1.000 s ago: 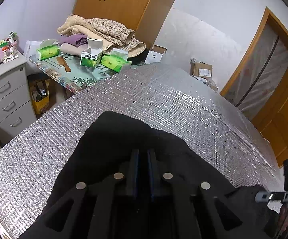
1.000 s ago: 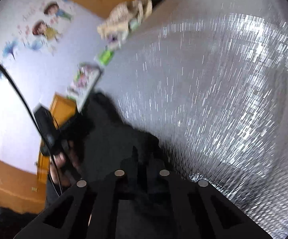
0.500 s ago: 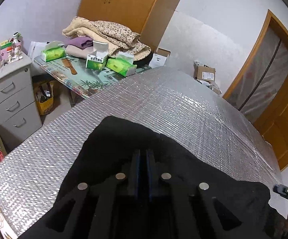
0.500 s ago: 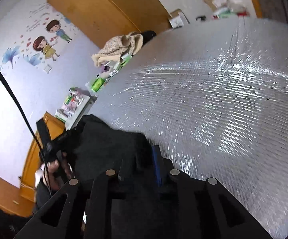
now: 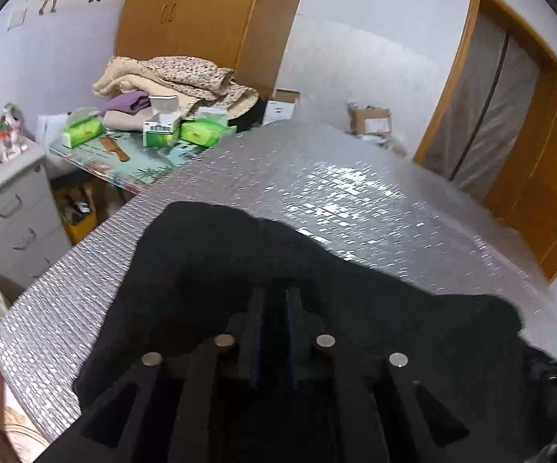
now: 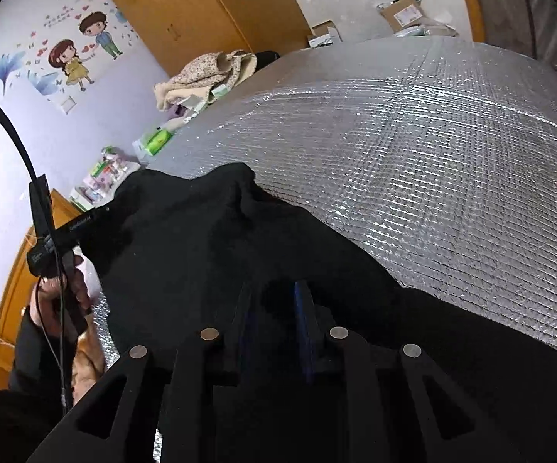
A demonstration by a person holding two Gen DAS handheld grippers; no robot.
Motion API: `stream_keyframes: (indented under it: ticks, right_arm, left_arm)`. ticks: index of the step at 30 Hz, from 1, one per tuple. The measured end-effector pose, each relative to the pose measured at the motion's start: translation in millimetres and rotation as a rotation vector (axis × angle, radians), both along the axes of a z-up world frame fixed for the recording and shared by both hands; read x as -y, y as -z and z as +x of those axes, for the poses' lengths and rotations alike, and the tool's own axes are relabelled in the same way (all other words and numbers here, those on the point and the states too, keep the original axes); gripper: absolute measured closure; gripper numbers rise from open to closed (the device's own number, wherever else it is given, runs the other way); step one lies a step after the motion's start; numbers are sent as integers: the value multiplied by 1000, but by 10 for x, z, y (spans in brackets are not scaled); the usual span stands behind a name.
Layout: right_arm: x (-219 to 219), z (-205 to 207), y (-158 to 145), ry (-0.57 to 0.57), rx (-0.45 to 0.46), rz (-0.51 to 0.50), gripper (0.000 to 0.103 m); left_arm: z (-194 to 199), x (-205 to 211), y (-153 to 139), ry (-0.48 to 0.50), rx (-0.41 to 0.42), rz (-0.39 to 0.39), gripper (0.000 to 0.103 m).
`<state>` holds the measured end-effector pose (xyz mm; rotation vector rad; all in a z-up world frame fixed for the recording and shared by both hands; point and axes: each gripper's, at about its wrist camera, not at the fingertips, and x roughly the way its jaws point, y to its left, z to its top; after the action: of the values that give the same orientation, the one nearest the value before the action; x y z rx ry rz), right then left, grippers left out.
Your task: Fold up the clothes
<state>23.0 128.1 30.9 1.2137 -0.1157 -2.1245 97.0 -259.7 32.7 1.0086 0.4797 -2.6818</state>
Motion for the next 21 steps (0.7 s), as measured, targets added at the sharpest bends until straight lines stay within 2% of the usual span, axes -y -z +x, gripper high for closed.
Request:
stream_keyframes:
  ticks: [2, 8, 12, 14, 16, 21]
  right_arm:
    - [12, -51, 28, 20, 2, 9, 82]
    - [224, -281, 77, 74, -33, 55, 84]
    - [341, -372, 60, 82, -64, 88, 84]
    - [261, -359, 42, 80, -45, 80, 84]
    - [147, -321, 23, 80, -34, 76, 84]
    - [-500, -56, -54, 137, -61, 95, 84]
  left_arm:
    - [-69, 59, 37, -24, 24, -25, 95]
    - [-315, 280, 98, -30, 68, -28, 97]
    - [-357, 444, 127, -42, 75, 17, 97]
    - [-339, 508, 125, -54, 75, 38, 100]
    - [-242, 462, 51, -65, 63, 10, 100]
    - [80, 254, -200, -54, -18, -11, 99]
